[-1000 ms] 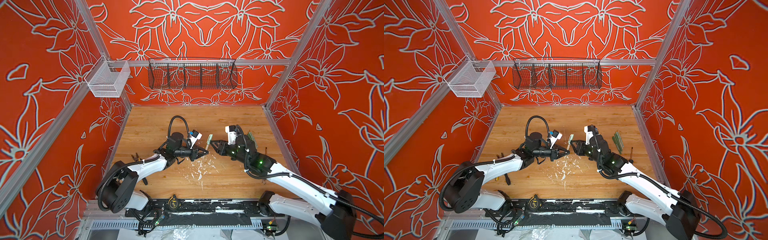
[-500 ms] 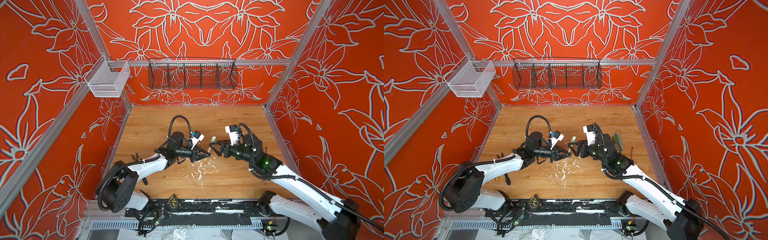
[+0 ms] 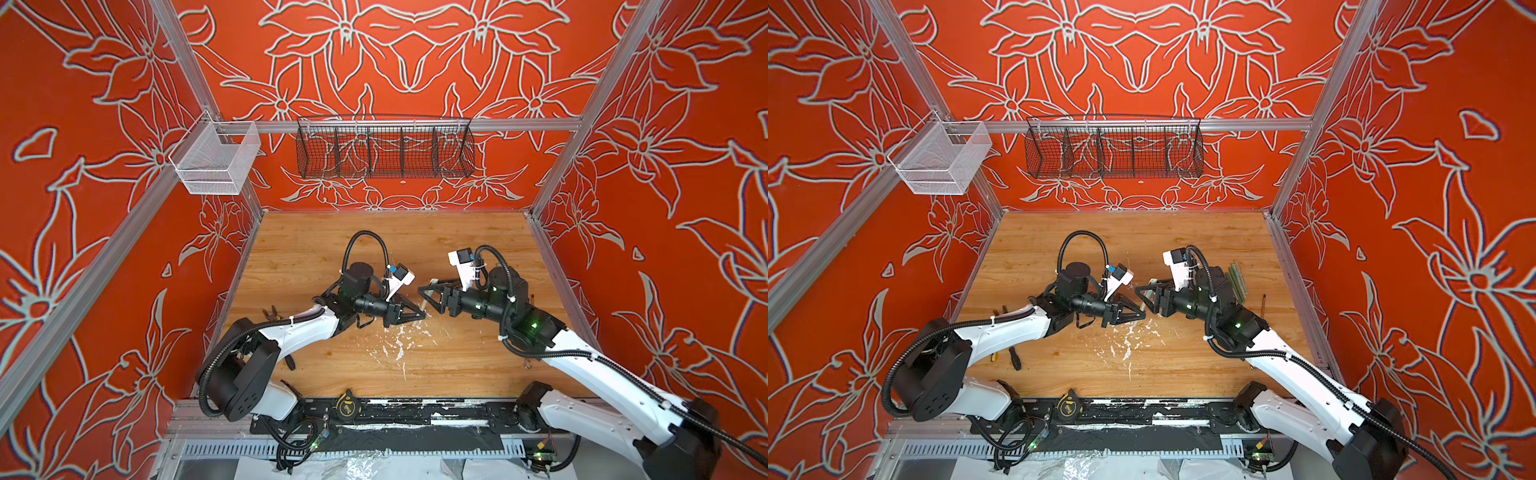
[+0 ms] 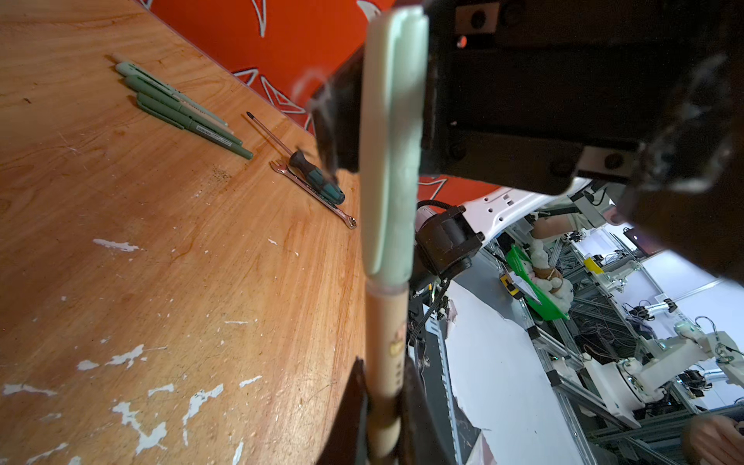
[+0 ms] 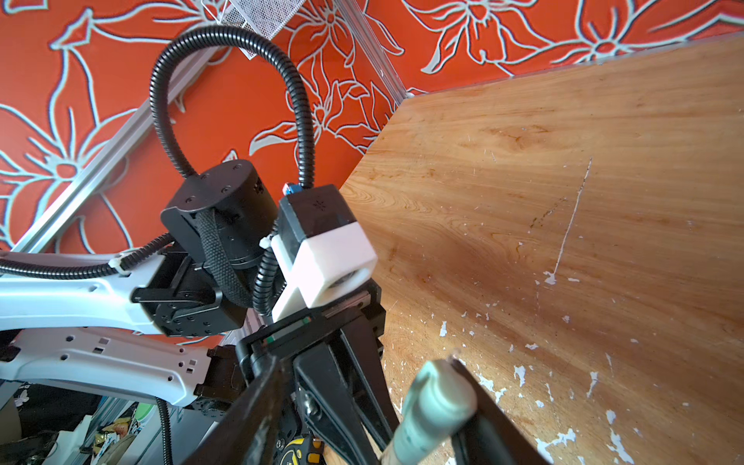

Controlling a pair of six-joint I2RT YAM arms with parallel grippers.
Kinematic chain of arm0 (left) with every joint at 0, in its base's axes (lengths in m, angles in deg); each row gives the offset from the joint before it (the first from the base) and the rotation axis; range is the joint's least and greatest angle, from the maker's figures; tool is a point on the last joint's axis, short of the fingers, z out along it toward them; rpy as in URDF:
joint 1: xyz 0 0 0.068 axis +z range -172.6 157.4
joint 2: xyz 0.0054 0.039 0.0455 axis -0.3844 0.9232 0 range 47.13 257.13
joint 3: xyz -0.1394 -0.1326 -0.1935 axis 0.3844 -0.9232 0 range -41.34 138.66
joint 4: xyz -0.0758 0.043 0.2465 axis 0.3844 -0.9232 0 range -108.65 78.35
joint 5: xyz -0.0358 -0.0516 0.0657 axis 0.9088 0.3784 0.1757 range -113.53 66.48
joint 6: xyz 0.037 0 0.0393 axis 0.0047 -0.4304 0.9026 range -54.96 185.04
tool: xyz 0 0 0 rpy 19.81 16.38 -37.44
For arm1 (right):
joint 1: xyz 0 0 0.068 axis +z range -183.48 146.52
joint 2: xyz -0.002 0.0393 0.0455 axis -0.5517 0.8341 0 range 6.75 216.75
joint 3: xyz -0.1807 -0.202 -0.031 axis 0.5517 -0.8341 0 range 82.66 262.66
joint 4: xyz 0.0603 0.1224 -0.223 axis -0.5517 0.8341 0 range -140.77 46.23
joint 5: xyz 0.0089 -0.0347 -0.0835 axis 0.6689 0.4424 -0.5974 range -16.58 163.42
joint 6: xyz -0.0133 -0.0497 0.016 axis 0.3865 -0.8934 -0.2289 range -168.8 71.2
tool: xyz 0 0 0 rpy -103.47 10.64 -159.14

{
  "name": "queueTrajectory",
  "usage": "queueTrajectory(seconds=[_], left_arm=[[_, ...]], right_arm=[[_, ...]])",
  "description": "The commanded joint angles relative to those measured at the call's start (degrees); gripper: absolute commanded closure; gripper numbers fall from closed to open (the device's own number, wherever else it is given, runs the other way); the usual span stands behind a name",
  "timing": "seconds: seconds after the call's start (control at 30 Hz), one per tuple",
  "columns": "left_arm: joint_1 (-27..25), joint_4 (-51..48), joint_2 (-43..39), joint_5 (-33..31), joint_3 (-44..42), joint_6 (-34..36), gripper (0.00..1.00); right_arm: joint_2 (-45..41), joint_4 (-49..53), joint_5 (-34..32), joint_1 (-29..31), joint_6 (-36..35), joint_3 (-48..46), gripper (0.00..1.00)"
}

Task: Insert the pens into the pen caps
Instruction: 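Press the cap firmly onto the pen with the right gripper while the left holds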

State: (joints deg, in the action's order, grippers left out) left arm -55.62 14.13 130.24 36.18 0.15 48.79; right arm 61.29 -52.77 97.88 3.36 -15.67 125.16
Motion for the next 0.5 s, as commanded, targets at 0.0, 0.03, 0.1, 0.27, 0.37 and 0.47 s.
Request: queueTrajectory(seconds=[0.0,0.03,0.1,0.27,0.37,0.47], left_arm=[[-0.21,0.32,0.34,1.65,1.22,1.23,1.0],[-0.21,0.24,0.22,1.6,1.17,1.23,1.0],[-0.21,0.22,0.2,1.48,1.13,1.28,1.0],[-0.21,0.55,-0.15,1.49,1.04,1.05,1.0],[-0.21,0.83,-0.56,1.43,0.96,1.0,1.0],[-0.21,1.19,-0.72,1.4,0.87,0.79,1.0]], right_arm=[[-0.19,-1.64,1.67,-0.71,-0.79,1.1,0.38],[-0.06,-1.77,1.81,-0.8,-0.63,1.2,0.39],[0.43,-1.78,2.13,-1.02,-0.54,1.42,0.42],[0.56,-2.11,2.35,-1.2,-0.54,1.4,0.49],[0.39,-2.63,2.28,-1.26,0.05,1.03,0.56],[0.12,-2.93,2.13,-1.33,0.36,0.46,0.63]])
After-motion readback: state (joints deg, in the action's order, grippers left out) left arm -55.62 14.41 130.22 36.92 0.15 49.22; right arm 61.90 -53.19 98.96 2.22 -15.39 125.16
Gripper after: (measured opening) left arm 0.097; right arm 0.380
